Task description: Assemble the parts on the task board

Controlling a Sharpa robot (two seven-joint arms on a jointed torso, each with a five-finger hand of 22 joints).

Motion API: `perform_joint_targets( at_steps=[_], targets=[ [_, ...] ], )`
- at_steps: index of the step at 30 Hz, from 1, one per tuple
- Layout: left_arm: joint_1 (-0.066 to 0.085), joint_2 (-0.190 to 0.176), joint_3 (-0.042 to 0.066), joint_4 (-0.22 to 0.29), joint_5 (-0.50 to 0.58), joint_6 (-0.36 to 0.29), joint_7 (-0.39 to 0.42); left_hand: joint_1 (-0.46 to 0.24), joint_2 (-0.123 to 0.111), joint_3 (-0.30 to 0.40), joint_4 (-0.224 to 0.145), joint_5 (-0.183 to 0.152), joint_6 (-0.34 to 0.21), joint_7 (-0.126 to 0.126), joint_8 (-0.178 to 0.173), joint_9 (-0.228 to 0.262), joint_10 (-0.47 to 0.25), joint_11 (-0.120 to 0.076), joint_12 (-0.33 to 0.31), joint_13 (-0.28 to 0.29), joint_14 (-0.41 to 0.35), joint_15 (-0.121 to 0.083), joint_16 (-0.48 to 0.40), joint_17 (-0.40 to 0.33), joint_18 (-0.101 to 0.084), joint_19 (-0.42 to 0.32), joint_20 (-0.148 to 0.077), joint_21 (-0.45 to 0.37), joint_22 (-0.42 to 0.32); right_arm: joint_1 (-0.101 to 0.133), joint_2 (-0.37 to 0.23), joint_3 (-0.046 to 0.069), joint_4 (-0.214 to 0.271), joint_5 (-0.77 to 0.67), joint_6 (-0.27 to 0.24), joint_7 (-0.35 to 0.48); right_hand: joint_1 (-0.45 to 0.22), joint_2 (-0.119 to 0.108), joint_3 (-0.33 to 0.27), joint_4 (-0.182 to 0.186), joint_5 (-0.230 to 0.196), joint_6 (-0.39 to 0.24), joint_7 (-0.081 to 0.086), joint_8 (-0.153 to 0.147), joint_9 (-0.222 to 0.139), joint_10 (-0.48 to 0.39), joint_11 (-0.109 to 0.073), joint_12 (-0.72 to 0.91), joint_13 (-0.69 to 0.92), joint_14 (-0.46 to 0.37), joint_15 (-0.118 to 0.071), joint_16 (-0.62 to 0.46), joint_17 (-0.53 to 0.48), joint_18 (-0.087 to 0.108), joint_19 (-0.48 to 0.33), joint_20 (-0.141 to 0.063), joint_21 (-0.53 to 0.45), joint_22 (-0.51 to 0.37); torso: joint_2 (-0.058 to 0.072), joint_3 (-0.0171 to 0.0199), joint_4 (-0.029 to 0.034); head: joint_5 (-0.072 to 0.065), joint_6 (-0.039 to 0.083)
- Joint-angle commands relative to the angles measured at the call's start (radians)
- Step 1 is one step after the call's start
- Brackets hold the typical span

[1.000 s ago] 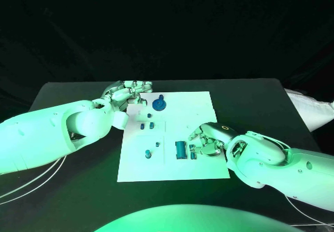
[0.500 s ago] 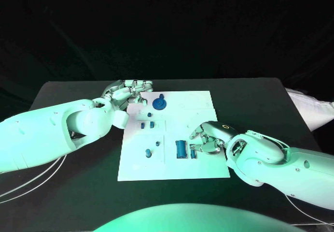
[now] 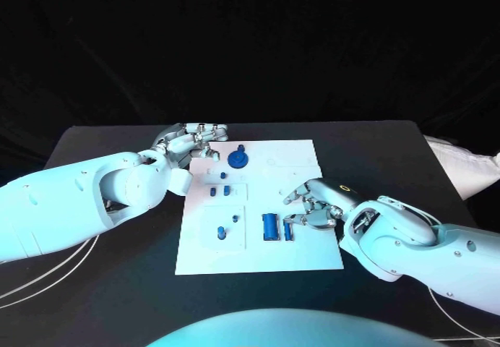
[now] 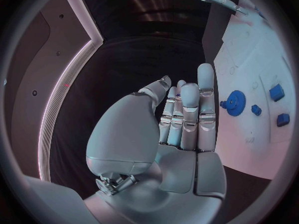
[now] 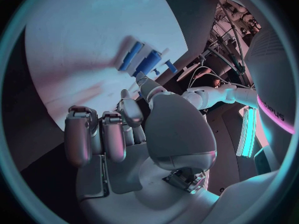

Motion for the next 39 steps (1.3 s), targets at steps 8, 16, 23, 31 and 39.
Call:
perform_joint_targets(
  at_steps=[8, 16, 23, 31, 39],
  targets=[
    [-0.024, 0.027, 0.001, -0.053, 0.072, -0.025, 0.081, -0.021, -0.003, -0.047, 0.021, -0.002, -0.025, 0.004, 0.006, -0.003, -0.052, 0.016, 0.001, -0.013, -0.179, 0.022, -0.193, -0.157, 0.015, -0.136, 0.02, -0.112, -0.059, 0.124, 0.032, 0.005, -0.204, 0.853, -0.02, 0.364, 0.06, 0.046, -0.016, -0.001, 0.067, -0.011, 0.007, 0.002, -0.002, -0.264, 0.005, -0.549, -0.411, -0.114, 0.005, -0.556, -0.419, 0.124, -0.308, 0.001, -0.547, -0.687, -0.066, -0.0176, -0.0096, -0.007, 0.041],
    [-0.038, 0.066, 0.001, -0.128, 0.117, -0.066, 0.138, -0.01, 0.001, -0.075, 0.039, -0.002, -0.059, 0.008, -0.023, -0.005, -0.104, 0.057, -0.064, -0.029, -0.352, 0.11, -0.612, -0.344, -0.009, -0.426, 0.097, -0.374, -0.249, 0.145, 0.127, 0.007, -0.396, 1.156, 0.069, 0.519, 0.095, 0.045, 0.073, -0.019, 0.069, -0.003, 0.035, 0.0, -0.003, -0.263, 0.049, -0.864, -0.757, -0.25, 0.051, -1.063, -0.756, 0.122, -0.376, 0.04, -0.861, -0.901, -0.108, -0.0201, -0.0154, 0.002, 0.078],
    [-0.055, 0.125, 0.001, -0.21, 0.14, -0.113, 0.182, 0.023, 0.029, -0.128, 0.032, 0.0, -0.056, 0.008, -0.058, -0.005, -0.133, 0.081, -0.13, -0.029, -0.346, 0.145, -0.852, -0.457, 0.024, -0.506, 0.163, -0.427, -0.408, 0.144, 0.216, 0.01, -0.569, 1.252, 0.16, 0.598, 0.093, 0.033, 0.117, -0.04, 0.046, -0.025, 0.039, -0.004, -0.004, -0.242, 0.075, -0.996, -0.986, -0.345, 0.112, -1.338, -0.957, 0.12, -0.449, 0.101, -1.086, -1.053, -0.137, -0.0175, -0.0134, 0.007, 0.118],
    [-0.061, 0.14, 0.001, -0.221, 0.111, -0.102, 0.141, -0.472, 0.104, -0.215, -0.008, -0.095, -0.399, -0.053, -0.15, -0.07, -0.494, 0.018, -0.177, -0.091, -0.668, 0.09, -0.959, -0.564, -0.037, -0.784, 0.066, -0.492, -0.579, 0.14, 0.233, 0.011, -0.595, 1.198, 0.095, 0.551, -0.384, 0.112, -0.025, 0.0, 0.009, -0.381, -0.023, -0.068, -0.07, -0.622, 0.032, -1.097, -1.13, -0.727, 0.028, -1.439, -1.127, 0.063, -0.79, 0.045, -1.243, -1.174, -0.133, -0.0157, -0.0108, 0.006, 0.125],
    [-0.081, 0.126, 0.013, -0.139, 0.059, -0.234, 0.169, -0.724, 0.104, -0.256, -0.008, -0.095, -0.572, -0.086, -0.15, -0.07, -0.677, -0.013, -0.252, -0.091, -0.833, 0.062, -0.999, -0.564, -0.065, -0.924, 0.017, -0.492, -0.653, 0.106, 0.216, 0.022, -0.491, 1.273, -0.037, 0.632, -0.626, 0.112, -0.094, 0.0, -0.062, -0.559, -0.056, -0.068, -0.07, -0.826, -0.049, -1.097, -1.161, -0.934, 0.028, -1.517, -1.178, 0.036, -0.979, 0.011, -1.29, -1.208, -0.141, 0.0001, 0.016, -0.006, 0.19]
  ],
)
